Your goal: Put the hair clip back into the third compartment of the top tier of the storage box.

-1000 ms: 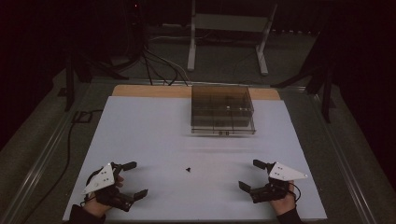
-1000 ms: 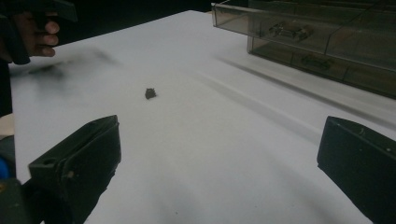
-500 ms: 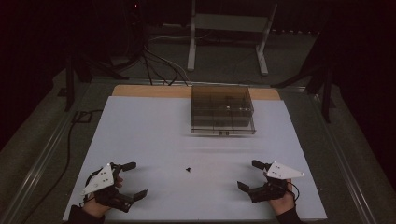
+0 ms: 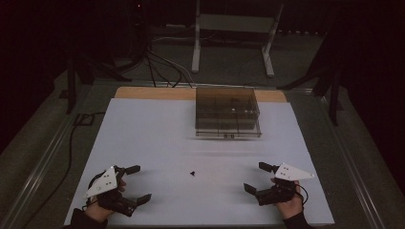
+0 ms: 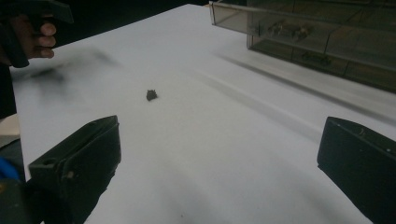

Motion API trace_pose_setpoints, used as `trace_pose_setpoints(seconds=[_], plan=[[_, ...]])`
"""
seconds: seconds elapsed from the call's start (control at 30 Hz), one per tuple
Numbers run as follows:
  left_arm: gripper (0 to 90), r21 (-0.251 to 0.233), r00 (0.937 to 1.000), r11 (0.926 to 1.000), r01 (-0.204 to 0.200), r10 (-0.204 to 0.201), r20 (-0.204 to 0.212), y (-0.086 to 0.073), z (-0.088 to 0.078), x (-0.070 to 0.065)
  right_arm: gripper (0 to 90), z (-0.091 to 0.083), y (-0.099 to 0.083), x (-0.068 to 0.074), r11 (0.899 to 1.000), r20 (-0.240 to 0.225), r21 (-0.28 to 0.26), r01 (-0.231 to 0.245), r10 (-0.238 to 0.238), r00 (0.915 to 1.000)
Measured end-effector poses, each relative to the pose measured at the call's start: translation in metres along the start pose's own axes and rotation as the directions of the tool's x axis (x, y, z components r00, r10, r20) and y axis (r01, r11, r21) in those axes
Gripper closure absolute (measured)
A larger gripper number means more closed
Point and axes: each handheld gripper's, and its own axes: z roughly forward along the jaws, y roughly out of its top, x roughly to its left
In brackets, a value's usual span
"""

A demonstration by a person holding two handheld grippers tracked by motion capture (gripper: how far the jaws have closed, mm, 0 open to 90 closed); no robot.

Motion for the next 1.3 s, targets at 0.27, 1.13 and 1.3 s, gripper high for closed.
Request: trace_pose_setpoints(seconds=[0.27,1.13,1.3], plan=[[0.4,-0.003,1.0000,1.0000,0.009,-0.009,0.001,-0.001,-0.002,0.001,0.0,0.002,0.011,0.008,1.000,0.012,0.015,0.024,-0.024,0.9996],[0.4,-0.006,0.9999,0.9999,0.010,-0.010,0.004,0.000,-0.002,0.000,0.0,0.014,0.030,0.014,0.999,-0.011,-0.009,0.050,-0.050,0.9987],[0.4,-0.006,0.9999,0.9999,0.010,-0.009,0.005,0.000,-0.002,-0.001,0.0,0.019,0.034,0.015,0.999,-0.022,-0.015,0.052,-0.052,0.9984]])
